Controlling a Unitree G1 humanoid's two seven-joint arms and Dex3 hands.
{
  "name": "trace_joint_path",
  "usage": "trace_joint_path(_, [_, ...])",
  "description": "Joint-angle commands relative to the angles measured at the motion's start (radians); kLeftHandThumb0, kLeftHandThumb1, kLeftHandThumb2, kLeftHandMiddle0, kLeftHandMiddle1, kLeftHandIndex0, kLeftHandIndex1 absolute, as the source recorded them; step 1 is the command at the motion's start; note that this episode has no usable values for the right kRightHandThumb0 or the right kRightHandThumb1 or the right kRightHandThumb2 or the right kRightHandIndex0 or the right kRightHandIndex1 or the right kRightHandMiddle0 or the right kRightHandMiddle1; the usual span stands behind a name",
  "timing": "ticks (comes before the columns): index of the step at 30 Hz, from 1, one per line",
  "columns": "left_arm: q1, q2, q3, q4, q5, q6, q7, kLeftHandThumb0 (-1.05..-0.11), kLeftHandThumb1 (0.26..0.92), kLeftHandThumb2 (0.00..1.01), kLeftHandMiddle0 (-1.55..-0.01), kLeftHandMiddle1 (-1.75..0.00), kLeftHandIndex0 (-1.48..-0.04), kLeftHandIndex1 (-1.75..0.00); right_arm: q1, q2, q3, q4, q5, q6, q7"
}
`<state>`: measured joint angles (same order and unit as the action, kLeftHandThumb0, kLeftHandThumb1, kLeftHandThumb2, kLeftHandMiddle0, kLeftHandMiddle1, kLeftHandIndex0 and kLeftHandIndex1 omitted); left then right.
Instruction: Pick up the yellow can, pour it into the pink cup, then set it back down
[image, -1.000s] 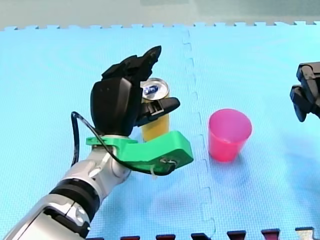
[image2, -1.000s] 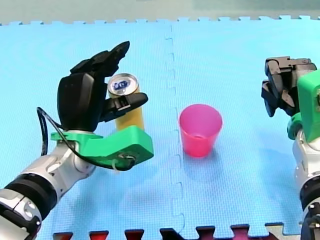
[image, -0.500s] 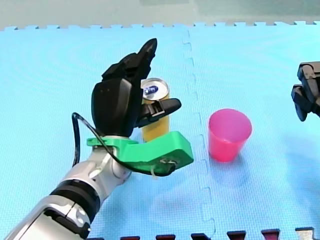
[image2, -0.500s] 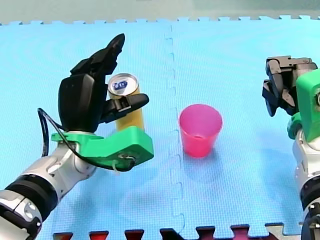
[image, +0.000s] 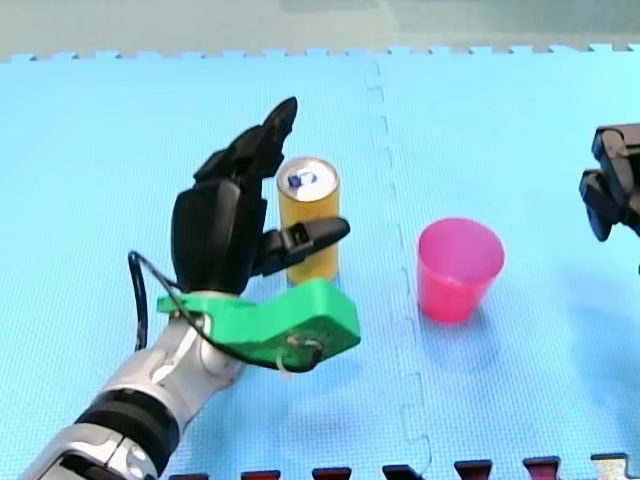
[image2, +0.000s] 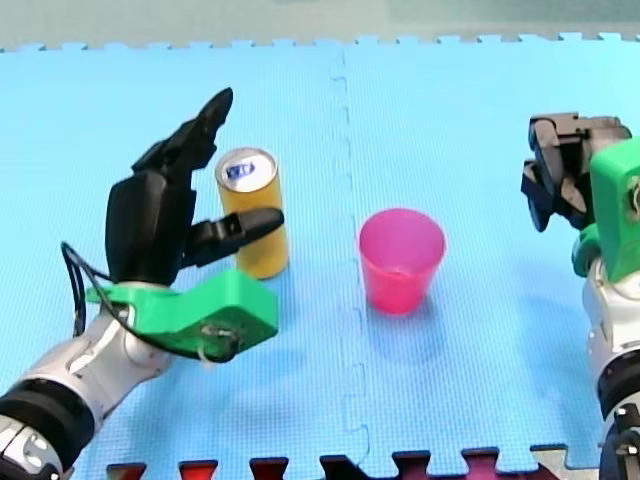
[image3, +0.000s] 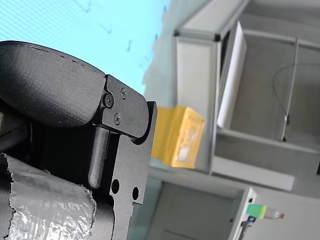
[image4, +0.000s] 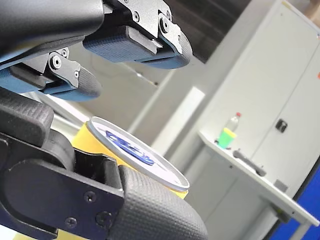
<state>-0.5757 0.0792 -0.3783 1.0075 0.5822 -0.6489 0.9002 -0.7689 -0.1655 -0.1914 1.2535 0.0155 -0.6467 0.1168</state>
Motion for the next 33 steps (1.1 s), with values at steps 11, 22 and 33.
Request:
trace_joint_path(11, [0.109,0.040,0.080,-0.171,-0.051,-0.077,-0.117,-1.048,0.909,0.01,-0.49,0.00,-0.37,0.00,-0.020,-0.004,-0.008,0.013,0.006,0.020,0.008])
trace_joint_path(22, [0.116,-0.004,0.156,-0.169,-0.144,-0.108,-0.201,-1.048,0.916,0.01,-0.50,-0.01,-0.39,-0.01,-0.028,-0.007,-0.005,0.020,0.000,0.034,0.006])
trace_joint_path(33, [0.004,-0.032,0.337,0.034,-0.430,-0.216,-0.445,-1.008,0.921,0.06,-0.59,-0.02,-0.47,-0.02,-0.029,-0.016,-0.003,0.024,-0.006,0.041,0.004])
